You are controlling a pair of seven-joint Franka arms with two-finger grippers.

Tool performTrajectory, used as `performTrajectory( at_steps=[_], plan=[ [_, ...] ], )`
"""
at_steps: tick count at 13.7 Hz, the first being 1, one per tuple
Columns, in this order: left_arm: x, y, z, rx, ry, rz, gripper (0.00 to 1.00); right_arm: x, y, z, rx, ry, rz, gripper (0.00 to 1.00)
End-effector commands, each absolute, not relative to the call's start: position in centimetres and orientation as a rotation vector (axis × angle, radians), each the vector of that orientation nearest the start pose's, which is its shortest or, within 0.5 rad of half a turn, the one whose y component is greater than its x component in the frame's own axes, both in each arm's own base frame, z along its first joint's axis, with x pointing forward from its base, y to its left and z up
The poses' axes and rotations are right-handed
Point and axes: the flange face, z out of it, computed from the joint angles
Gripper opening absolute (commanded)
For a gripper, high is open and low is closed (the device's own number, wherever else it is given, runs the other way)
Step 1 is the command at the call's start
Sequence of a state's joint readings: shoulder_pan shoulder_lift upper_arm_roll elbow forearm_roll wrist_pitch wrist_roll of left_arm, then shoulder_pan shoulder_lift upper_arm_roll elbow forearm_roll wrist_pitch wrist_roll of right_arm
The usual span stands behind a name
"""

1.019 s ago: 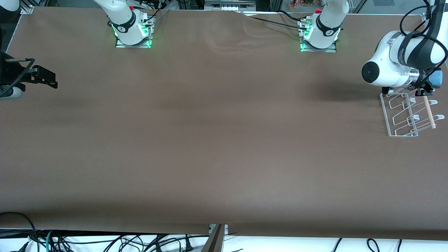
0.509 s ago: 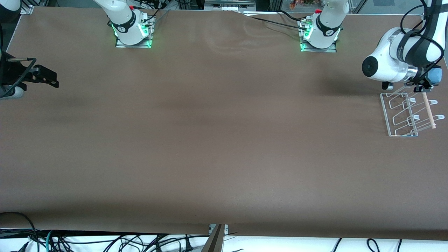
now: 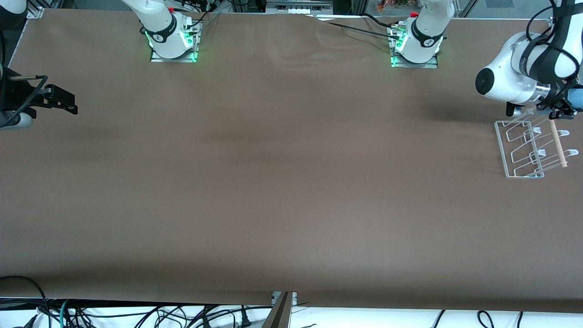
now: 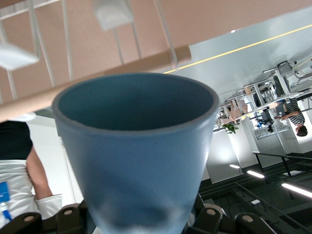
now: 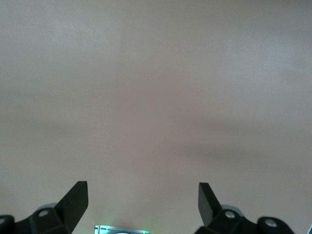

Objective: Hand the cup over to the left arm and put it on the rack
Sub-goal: 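Move the held cup over the rack pegs with the left gripper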

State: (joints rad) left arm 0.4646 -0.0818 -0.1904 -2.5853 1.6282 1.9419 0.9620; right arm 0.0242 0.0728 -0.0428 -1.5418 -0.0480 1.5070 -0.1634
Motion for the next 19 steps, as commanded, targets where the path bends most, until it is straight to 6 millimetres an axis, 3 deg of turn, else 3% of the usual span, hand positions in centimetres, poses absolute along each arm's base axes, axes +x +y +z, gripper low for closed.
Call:
performTrajectory(
  at_steps=[1, 4, 14, 17, 19],
  plan=[
    [37.6, 17.5, 29.4, -1.178, 1.635, 1.25, 0.0, 56.8, -1.5, 59.8, -3.152, -0.209, 0.178, 1.0],
    [36.3, 16.9, 28.3, -1.153, 1.629, 1.215, 0.0, 56.8, -1.5, 59.8, -3.151, -0.207, 0.178, 1.0],
    [37.2, 16.2, 28.4, -1.089, 1.618, 1.165, 0.0, 56.8, -1.7, 59.8, -3.151, -0.207, 0.178, 1.0],
    [37.5, 16.3, 28.2, -1.067, 1.628, 1.154, 0.0, 56.8, -1.7, 59.8, -3.151, -0.207, 0.176, 1.0],
    [37.2, 17.7, 28.6, -1.069, 1.618, 1.161, 0.0, 56.8, -1.7, 59.8, -3.151, -0.207, 0.178, 1.0]
  ],
)
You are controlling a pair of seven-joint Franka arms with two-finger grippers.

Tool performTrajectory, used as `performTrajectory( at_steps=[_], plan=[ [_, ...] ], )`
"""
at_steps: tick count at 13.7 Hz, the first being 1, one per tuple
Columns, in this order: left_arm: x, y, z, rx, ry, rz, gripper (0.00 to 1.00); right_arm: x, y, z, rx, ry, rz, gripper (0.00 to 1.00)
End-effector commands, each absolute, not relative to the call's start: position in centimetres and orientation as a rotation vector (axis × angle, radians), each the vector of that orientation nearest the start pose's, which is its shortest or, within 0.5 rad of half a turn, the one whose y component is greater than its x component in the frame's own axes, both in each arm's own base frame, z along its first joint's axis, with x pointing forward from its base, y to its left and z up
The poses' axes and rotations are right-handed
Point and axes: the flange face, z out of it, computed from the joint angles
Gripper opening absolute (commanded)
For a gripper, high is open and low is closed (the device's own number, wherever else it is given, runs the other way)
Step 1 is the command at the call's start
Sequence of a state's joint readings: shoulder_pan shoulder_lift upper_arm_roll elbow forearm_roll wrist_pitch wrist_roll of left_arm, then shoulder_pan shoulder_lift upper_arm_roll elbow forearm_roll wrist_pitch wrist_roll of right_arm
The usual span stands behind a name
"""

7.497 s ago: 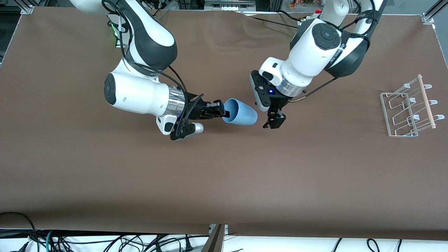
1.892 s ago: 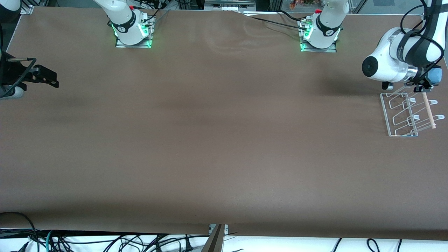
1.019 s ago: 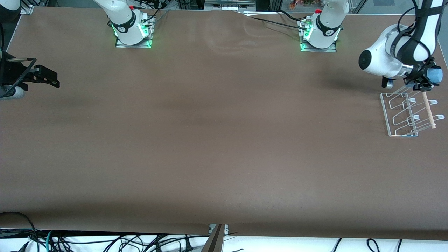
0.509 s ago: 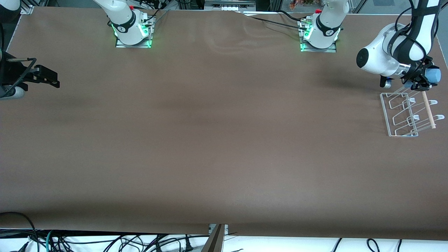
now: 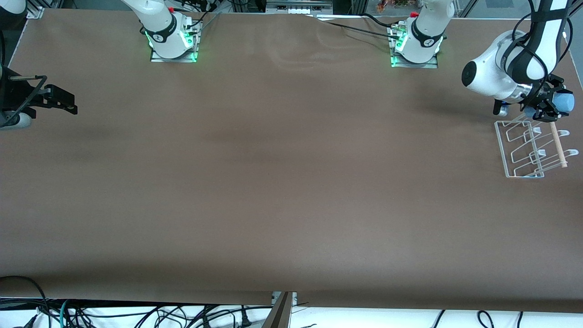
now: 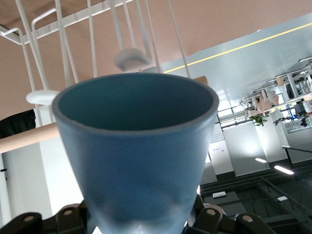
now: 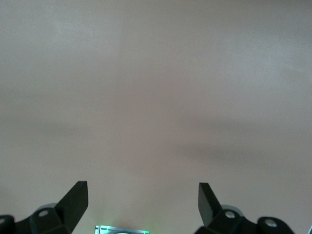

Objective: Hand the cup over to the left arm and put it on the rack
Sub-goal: 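Move the held cup over the rack pegs with the left gripper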

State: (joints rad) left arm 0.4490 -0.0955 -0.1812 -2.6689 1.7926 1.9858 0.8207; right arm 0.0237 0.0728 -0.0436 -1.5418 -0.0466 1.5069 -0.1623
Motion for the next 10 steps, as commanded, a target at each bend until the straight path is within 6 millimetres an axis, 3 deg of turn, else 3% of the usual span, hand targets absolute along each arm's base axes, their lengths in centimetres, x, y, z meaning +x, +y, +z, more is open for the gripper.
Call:
performTrajectory(
  at_steps=[1, 4, 10],
  plan=[
    [37.0, 18.2, 28.6, -1.061, 1.63, 1.152, 0.0, 56.8, -1.7, 59.8, -3.151, -0.207, 0.178, 1.0],
    [36.8, 19.8, 29.0, -1.056, 1.626, 1.151, 0.0, 56.8, -1.8, 59.8, -3.151, -0.207, 0.176, 1.0],
    [36.9, 19.0, 28.2, -1.06, 1.636, 1.132, 0.0, 56.8, -1.7, 59.8, -3.151, -0.207, 0.178, 1.0]
  ],
)
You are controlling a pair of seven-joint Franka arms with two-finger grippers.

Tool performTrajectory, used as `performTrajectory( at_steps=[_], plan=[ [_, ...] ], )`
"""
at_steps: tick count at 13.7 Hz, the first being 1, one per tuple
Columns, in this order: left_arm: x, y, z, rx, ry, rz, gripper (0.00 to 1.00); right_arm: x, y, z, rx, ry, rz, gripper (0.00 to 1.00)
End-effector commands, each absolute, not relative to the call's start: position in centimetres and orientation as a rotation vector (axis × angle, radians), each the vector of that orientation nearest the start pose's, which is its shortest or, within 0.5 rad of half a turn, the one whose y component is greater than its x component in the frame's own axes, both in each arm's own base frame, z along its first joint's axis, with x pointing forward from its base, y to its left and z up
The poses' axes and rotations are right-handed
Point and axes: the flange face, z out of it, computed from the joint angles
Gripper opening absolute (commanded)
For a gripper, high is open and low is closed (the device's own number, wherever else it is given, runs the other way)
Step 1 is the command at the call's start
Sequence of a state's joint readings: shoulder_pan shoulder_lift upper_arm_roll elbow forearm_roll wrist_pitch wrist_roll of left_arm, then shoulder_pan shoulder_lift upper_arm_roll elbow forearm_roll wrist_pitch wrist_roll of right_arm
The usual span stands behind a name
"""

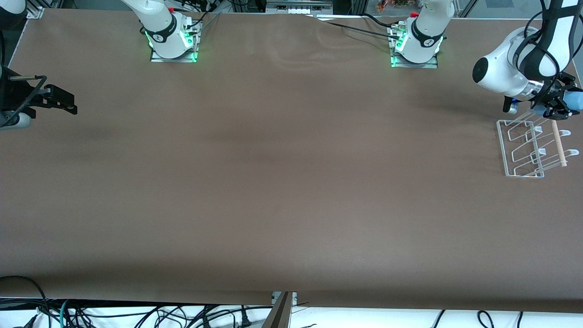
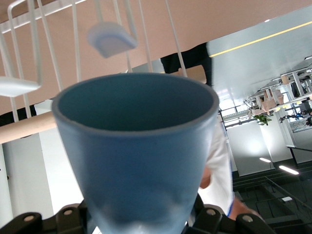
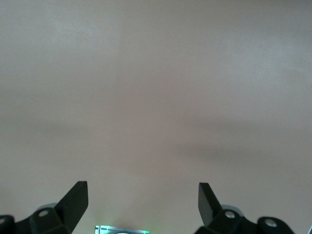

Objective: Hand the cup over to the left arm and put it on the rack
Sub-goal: 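Move the held cup over the rack pegs with the left gripper, then lower the cup onto a rack peg and open the left gripper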

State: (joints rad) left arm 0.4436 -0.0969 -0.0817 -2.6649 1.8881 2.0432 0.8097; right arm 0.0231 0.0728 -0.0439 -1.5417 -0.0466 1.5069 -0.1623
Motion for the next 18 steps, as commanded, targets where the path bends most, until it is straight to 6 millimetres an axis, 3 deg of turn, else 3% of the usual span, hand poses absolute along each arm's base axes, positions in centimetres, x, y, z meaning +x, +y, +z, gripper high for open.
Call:
performTrajectory(
  at_steps=[1, 7, 8, 9, 14, 18],
  plan=[
    [36.8, 19.0, 27.7, -1.072, 1.634, 1.124, 0.0, 56.8, -1.7, 59.8, -3.151, -0.207, 0.176, 1.0],
    [36.8, 18.4, 26.4, -1.09, 1.68, 1.064, 0.0, 56.8, -1.7, 59.8, -3.151, -0.207, 0.176, 1.0],
    [36.9, 18.3, 26.4, -1.089, 1.682, 1.058, 0.07, 56.8, -1.7, 59.8, -3.151, -0.207, 0.178, 1.0],
    [37.0, 18.3, 26.6, -1.081, 1.691, 1.061, 0.99, 56.8, -1.7, 59.8, -3.151, -0.207, 0.176, 1.0],
    [37.7, 17.2, 29.7, -1.164, 1.639, 0.978, 1.0, 56.8, -1.8, 59.8, -3.151, -0.204, 0.176, 1.0],
    [39.6, 11.2, 35.0, -1.325, 1.636, 0.797, 1.0, 56.8, -1.8, 59.8, -3.152, -0.207, 0.174, 1.0]
  ],
)
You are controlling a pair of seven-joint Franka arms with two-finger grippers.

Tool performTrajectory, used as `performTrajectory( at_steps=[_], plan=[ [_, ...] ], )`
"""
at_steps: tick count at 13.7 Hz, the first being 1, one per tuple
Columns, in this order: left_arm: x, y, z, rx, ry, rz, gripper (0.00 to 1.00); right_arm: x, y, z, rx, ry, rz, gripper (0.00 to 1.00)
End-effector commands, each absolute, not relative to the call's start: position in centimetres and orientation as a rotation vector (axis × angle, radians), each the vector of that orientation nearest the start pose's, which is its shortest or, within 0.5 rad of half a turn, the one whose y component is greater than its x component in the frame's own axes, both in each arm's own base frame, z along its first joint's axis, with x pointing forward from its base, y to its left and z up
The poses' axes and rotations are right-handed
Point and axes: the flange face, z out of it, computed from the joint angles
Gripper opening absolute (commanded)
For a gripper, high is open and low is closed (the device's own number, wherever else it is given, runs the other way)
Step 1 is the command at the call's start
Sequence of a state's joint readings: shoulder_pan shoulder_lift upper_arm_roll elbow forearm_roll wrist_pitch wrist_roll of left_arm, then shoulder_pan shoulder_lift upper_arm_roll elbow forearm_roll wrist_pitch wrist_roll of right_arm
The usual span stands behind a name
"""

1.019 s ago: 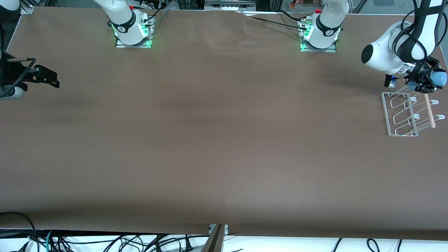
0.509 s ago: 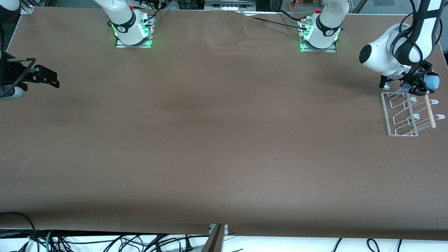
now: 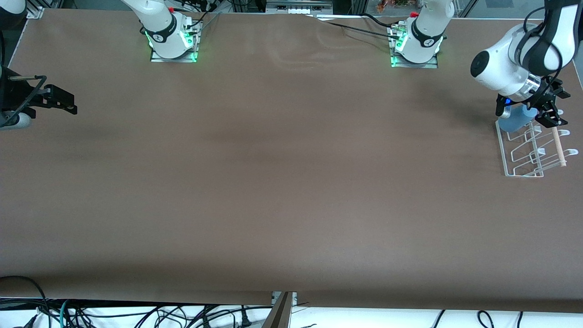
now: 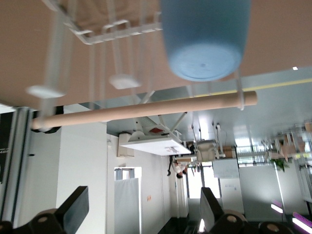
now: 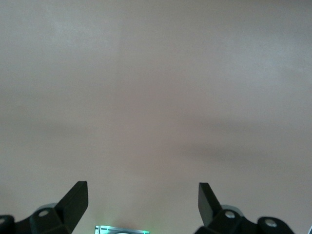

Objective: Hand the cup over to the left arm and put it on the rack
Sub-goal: 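Lower the cup onto a rack peg and open the left gripper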

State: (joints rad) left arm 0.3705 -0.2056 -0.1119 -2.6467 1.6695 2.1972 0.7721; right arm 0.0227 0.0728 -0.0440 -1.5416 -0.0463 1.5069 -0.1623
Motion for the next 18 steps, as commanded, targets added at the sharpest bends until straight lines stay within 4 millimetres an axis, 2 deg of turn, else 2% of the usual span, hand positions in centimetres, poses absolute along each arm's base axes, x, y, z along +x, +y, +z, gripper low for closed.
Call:
performTrajectory(
  at_steps=[1, 3, 8, 9, 10, 12, 13, 15, 16, 18],
  plan=[
    [40.7, 9.1, 36.6, -1.405, 1.63, 0.742, 1.0, 56.9, -1.8, 59.7, -3.152, -0.207, 0.174, 1.0],
    [43.0, 6.2, 40.4, -1.61, 1.565, 0.598, 1.0, 56.9, -1.8, 59.6, -3.152, -0.207, 0.176, 1.0],
    [47.4, 1.6, 48.8, -1.966, 1.448, 0.223, 1.0, 56.9, -1.8, 59.6, -3.151, -0.207, 0.176, 1.0],
    [48.1, -0.8, 50.6, -1.993, 1.458, 0.145, 1.0, 56.9, -1.7, 59.6, -3.151, -0.207, 0.176, 1.0],
    [48.3, -3.9, 52.0, -1.966, 1.478, 0.143, 1.0, 56.9, -1.7, 59.6, -3.152, -0.207, 0.176, 1.0],
    [48.3, -8.8, 55.3, -1.944, 1.47, 0.194, 1.0, 56.9, -1.7, 59.6, -3.152, -0.207, 0.176, 1.0],
    [48.4, -10.6, 56.9, -1.948, 1.459, 0.23, 1.0, 56.9, -1.7, 59.6, -3.152, -0.207, 0.176, 1.0],
    [47.5, -12.2, 57.9, -2.1, 1.468, 0.241, 1.0, 57.0, -1.8, 59.7, -3.153, -0.207, 0.171, 1.0],
    [47.8, -11.7, 58.6, -2.196, 1.435, 0.195, 1.0, 57.0, -1.9, 59.5, -3.152, -0.207, 0.176, 1.0],
    [48.1, -9.9, 58.5, -2.41, 1.297, 0.118, 1.0, 57.1, -1.9, 59.4, -3.152, -0.207, 0.179, 1.0]
  ],
)
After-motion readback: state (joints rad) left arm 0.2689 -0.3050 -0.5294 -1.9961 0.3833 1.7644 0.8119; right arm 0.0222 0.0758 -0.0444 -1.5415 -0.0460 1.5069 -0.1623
